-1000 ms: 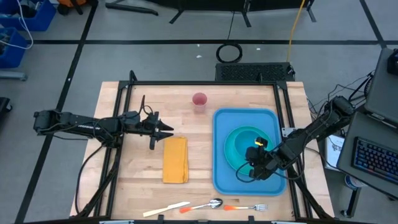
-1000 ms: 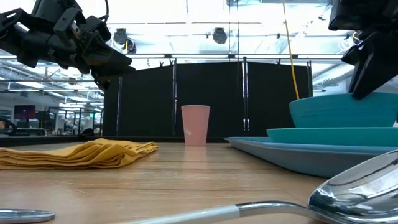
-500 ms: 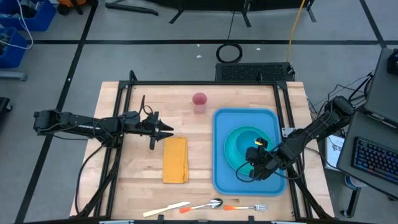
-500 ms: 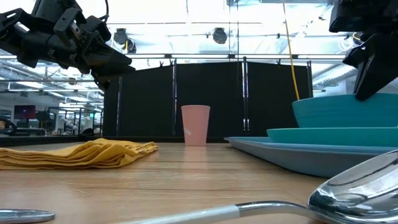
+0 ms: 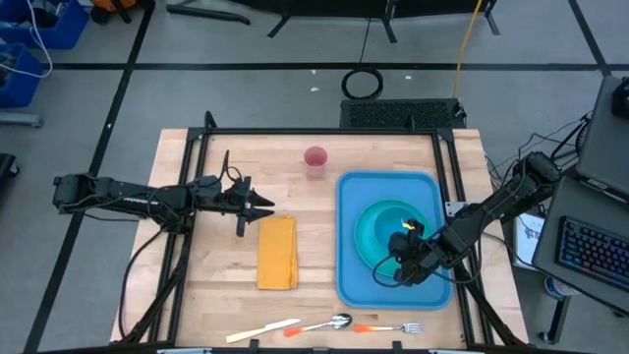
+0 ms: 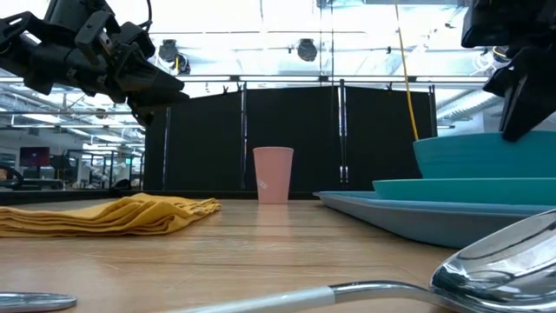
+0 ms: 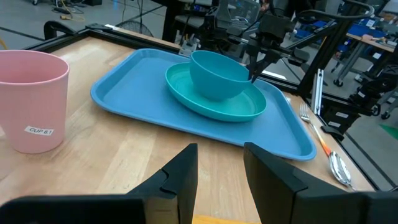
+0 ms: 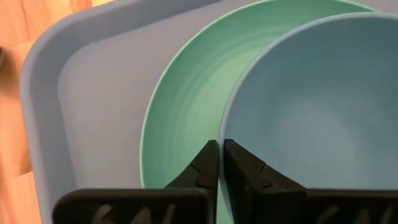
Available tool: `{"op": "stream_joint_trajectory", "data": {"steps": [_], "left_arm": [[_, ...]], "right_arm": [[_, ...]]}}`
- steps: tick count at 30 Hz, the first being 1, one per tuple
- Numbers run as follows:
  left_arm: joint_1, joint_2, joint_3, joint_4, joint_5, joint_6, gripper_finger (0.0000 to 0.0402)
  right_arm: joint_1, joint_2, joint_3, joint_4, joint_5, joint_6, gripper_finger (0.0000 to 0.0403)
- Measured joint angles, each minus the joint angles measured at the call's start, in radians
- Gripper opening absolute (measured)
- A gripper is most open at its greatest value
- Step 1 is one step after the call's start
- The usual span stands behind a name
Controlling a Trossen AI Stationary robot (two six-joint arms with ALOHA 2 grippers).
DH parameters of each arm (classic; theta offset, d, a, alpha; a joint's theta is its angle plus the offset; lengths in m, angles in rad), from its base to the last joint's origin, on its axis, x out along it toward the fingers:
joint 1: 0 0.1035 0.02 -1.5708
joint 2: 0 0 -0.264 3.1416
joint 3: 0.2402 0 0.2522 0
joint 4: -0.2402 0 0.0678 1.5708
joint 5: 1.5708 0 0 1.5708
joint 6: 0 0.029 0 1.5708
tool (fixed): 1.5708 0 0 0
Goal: Set up tray
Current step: Put the bowl on the blue plate on the blue tray, then put the pink cup on the tray to the top right of the blue plate
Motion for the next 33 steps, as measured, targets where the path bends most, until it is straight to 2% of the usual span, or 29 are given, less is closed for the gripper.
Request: {"op": "stream_joint_trajectory", "data": {"steps": [20, 27, 33], "left_arm": [[0.0, 0.0, 0.0, 0.0, 0.0, 0.002, 0.0134], [0.0, 0.0, 0.0, 0.0, 0.0, 0.002, 0.0134], [0.0, 0.0, 0.0, 0.0, 0.0, 0.002, 0.0134]], "right_arm": [[0.0, -0.007, 0.0, 0.019, -0.026, -0.009, 0.0027], [0.0, -0.026, 0.0, 0.019, 0.016, -0.031, 0.0047], [0.0, -0.068, 0.0, 0.08, 0.115, -0.138, 0.0063]]}}
